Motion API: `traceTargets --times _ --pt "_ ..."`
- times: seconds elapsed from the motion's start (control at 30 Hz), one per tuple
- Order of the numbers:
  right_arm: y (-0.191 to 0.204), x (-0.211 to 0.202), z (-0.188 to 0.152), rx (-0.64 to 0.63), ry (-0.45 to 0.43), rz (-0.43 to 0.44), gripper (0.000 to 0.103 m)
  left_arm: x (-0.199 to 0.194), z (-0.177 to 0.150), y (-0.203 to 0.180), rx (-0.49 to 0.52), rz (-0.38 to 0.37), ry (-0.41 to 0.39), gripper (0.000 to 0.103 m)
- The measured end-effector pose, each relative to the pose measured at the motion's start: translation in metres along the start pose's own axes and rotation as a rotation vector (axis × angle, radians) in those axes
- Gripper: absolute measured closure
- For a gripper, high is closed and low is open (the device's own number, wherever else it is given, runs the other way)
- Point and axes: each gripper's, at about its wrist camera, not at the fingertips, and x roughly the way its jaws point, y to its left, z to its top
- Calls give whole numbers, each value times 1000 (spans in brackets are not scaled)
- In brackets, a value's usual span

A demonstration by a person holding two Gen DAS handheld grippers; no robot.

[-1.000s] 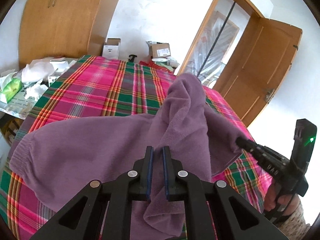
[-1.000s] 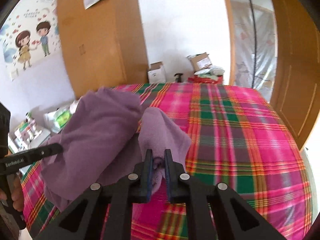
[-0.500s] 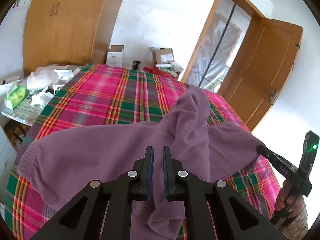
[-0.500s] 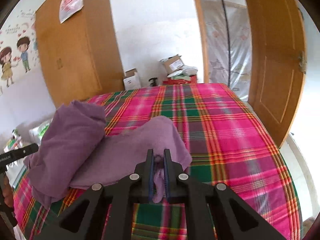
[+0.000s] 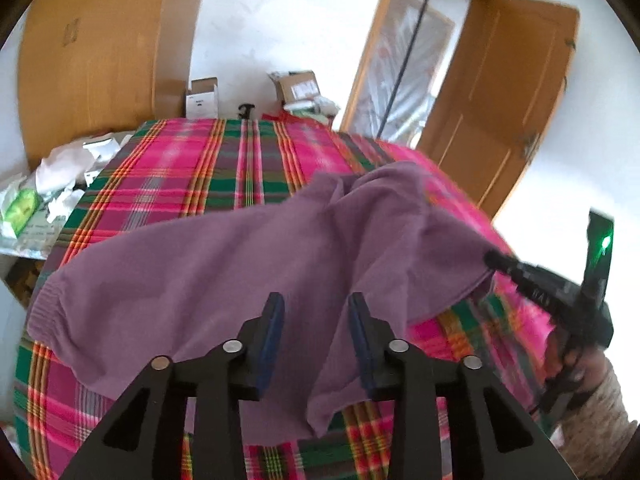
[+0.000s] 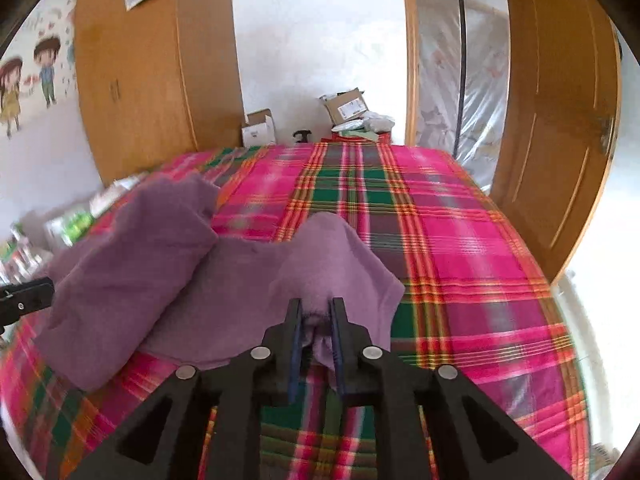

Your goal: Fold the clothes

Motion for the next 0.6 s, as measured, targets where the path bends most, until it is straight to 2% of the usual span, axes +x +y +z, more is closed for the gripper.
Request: traceTargets --times 0.03,0.07,0.23,0.37,0.4,0.43,0.47,0.53,0.6 --pt "2 -1 -1 -10 -4 -19 81 4 -2 -2 4 4 22 68" --pt "3 -2 -2 -18 -7 -25 80 6 -3 -3 6 1 40 68" --pt "13 -12 -9 2 -3 73 80 -1 -8 -13 58 -50 43 68" --pt "16 -17 -13 82 17 240 77 -5 -12 -20 104 -96 48 68" --pt "16 -20 -14 114 12 302 74 -7 -15 -22 121 -121 52 68" --pt "17 -22 -14 120 8 324 69 -9 -18 -25 138 -142 53 68" --pt "19 -23 -14 112 7 333 66 -12 -21 -30 167 -155 55 68" --pt "25 -23 -16 86 5 294 65 -16 -28 -38 228 -157 56 68" --pt "24 -20 -18 106 22 316 65 -20 -35 -47 283 -147 58 67"
